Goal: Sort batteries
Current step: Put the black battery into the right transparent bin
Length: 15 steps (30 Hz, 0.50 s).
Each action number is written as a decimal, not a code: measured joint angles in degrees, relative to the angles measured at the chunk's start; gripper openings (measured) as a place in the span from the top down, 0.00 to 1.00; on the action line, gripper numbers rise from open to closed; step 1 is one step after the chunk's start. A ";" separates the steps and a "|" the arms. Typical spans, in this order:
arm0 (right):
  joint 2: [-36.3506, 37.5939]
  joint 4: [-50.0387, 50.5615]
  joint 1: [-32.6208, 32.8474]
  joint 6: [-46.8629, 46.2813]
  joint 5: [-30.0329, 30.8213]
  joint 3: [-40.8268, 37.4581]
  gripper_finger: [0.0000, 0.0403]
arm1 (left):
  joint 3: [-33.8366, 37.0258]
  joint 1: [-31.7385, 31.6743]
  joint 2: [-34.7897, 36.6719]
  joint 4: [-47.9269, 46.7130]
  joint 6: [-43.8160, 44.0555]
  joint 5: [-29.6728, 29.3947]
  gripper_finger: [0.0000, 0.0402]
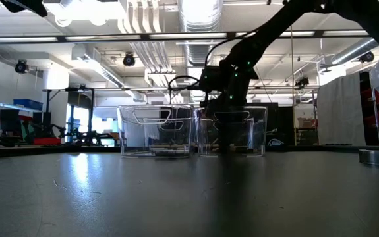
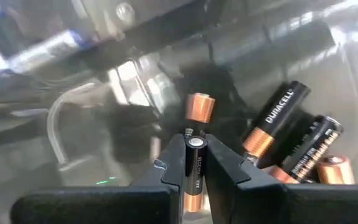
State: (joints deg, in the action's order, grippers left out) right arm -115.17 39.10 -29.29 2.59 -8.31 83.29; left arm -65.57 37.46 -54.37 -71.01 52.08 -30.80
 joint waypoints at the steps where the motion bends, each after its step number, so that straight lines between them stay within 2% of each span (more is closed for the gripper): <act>1: -0.29 -0.05 -0.01 0.00 -0.07 0.05 0.93 | -0.01 0.01 0.02 -0.01 0.35 0.00 0.61; 5: -0.79 -0.92 -0.01 -2.28 0.38 0.07 0.89 | -0.01 -0.01 -0.15 -0.01 1.55 1.46 0.61; 15: 0.06 -1.02 0.04 -3.03 0.80 -0.16 0.71 | -0.01 0.01 -0.04 -0.30 1.13 1.82 0.61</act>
State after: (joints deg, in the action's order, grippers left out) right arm -115.12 38.08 -29.26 -0.44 -7.50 83.13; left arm -65.58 37.47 -54.41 -71.31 53.21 -28.97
